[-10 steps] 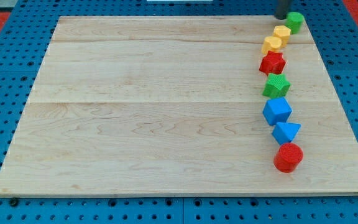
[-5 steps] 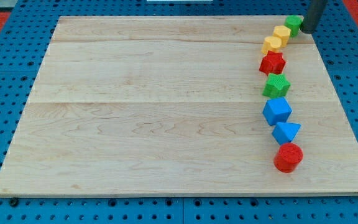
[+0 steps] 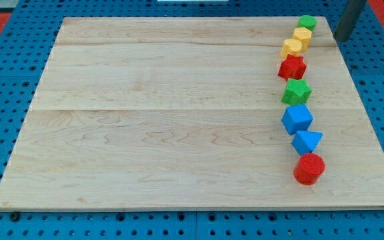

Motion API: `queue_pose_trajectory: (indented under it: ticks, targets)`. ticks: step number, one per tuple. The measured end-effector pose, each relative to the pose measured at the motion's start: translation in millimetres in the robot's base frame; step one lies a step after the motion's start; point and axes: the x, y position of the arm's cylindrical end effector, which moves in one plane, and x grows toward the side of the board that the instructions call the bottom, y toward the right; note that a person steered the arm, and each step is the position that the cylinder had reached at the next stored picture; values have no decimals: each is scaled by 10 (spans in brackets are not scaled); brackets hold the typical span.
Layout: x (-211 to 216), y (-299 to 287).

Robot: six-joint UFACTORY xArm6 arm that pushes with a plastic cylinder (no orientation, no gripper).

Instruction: Slightly adjust green circle yellow blocks in the vertical line

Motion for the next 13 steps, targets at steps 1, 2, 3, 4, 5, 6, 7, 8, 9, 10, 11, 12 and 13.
queue_pose_trajectory:
  ticks: [1,2,3,4,5,6,7,8,9,10,11,12,13]
  targets:
    - [-114,-247]
    - [-250,-372]
    - [-340,-363]
    - [-88,-135]
    - [22,-381]
    - [22,-686]
    - [22,-655]
    - [-80,-39]
    - [-309,306]
    - [-491,-43]
    - [-517,-99]
    - [-517,-417]
    - [-528,-466]
